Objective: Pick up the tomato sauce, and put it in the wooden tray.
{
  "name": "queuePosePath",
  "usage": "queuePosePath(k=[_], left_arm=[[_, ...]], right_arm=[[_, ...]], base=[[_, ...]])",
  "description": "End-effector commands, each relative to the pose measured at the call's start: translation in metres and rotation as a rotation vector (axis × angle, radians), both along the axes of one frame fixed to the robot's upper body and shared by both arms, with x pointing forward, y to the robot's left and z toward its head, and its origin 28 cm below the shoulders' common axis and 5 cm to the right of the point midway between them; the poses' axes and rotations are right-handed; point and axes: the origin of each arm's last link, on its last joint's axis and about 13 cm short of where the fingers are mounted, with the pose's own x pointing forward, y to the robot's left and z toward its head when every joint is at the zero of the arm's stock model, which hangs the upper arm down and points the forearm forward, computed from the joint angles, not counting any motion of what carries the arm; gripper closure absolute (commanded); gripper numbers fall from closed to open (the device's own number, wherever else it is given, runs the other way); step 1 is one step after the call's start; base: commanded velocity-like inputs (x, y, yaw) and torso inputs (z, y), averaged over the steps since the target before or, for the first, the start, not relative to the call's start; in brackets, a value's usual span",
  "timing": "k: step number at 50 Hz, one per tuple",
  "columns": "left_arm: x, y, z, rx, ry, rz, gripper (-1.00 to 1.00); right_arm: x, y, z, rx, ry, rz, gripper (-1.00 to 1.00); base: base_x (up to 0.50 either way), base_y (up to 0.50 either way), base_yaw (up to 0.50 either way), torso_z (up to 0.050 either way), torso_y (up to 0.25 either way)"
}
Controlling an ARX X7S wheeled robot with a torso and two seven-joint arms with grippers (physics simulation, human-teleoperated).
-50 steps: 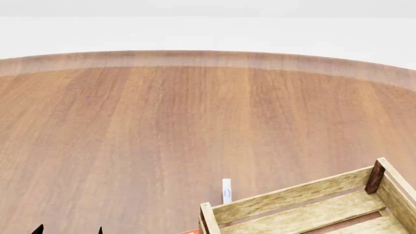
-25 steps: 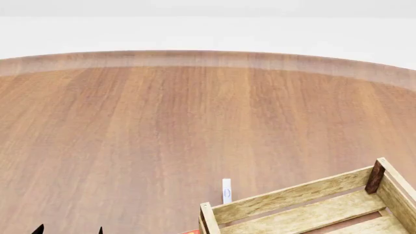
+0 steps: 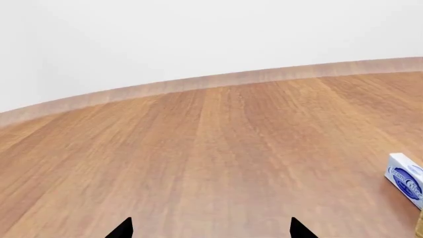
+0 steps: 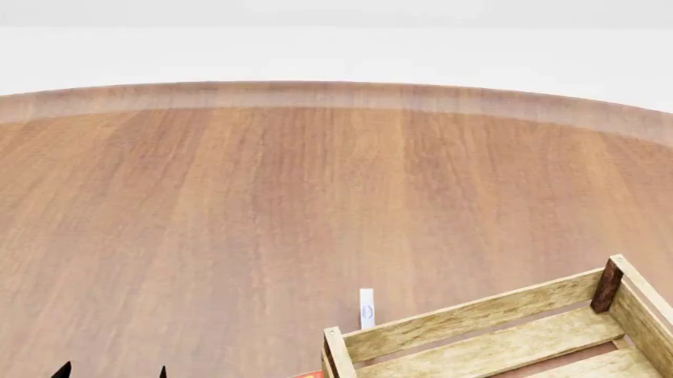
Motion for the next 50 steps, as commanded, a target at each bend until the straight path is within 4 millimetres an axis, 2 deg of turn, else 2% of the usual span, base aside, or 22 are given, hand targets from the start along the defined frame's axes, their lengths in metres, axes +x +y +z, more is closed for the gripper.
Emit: queuePosePath(k=[1,50], left_arm=[[-0.001,0.0,0.001,-0.046,-0.04,-0.018,-1.0],[0.0,-0.001,0.001,-0.044,-0.04,-0.021,-1.0]], right_arm=[[0.02,-0.002,-0.005,-0.027,0.011,-0.031,1.0],[0.085,-0.007,0.007,-0.042,0.129,-0.117,1.0]], base=[[0.0,0.0,0.0,0.0,0.0],[0.0,0.0,0.0,0.0,0.0]])
